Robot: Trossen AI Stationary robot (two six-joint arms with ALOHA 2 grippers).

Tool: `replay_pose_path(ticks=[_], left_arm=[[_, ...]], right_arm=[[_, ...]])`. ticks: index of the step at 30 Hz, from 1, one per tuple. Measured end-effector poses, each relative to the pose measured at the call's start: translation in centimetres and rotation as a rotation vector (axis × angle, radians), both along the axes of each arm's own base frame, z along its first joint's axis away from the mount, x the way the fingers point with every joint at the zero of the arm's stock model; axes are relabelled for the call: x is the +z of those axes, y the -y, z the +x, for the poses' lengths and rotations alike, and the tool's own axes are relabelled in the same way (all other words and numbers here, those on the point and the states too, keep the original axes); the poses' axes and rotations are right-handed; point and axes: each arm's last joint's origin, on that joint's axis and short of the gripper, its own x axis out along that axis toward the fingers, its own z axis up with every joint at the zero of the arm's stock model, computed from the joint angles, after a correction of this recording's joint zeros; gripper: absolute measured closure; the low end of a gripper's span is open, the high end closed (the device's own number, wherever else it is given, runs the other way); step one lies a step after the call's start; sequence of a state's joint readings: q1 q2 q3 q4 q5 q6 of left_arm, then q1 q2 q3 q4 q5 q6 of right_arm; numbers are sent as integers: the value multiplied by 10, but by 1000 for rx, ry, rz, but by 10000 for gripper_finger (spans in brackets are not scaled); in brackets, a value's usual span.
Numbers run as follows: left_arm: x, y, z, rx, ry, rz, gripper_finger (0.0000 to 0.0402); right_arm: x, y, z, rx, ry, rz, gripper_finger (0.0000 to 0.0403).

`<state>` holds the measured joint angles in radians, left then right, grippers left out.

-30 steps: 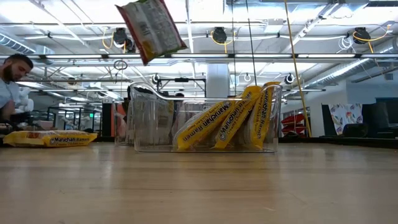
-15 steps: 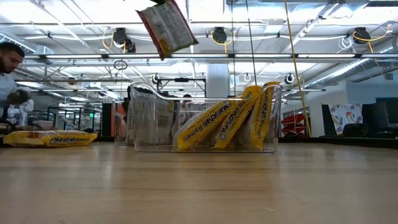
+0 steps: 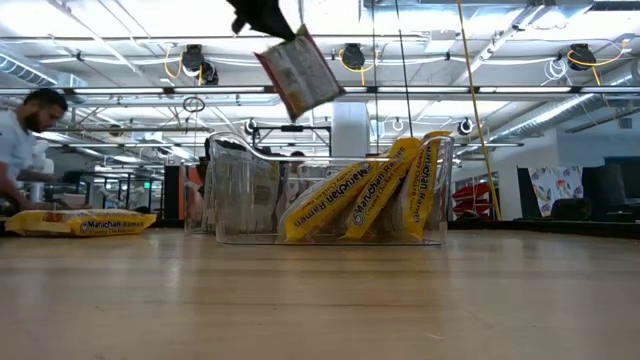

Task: Sort Maruchan noodles
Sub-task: Put the green noodle pack into the top right transparent bin

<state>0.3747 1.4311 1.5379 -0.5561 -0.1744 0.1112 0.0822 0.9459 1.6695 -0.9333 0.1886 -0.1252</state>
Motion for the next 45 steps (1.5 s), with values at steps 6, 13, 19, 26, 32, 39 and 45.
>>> replay_pose_path(ticks=[6, 13, 19, 26, 32, 39, 45], left_arm=[[-16, -22, 19, -13, 14, -20, 402], [-43, -43, 50, -23, 39, -35, 402], [-64, -55, 71, -20, 48, -28, 402], [-80, -72, 76, 12, 17, -32, 402], [-87, -85, 70, 41, -19, -41, 402], [-93, -91, 62, 49, -104, -54, 402], [-99, -91, 61, 16, -158, -58, 402]], right_arm=[[0, 0, 0, -2, 0, 8, 310], [0, 0, 0, 0, 0, 3, 310], [0, 0, 0, 3, -2, -4, 310], [0, 0, 0, 13, -4, -22, 310], [0, 0, 1, 13, -5, -23, 310], [0, 0, 1, 13, -5, -23, 310], [0, 0, 1, 20, -7, -42, 310]])
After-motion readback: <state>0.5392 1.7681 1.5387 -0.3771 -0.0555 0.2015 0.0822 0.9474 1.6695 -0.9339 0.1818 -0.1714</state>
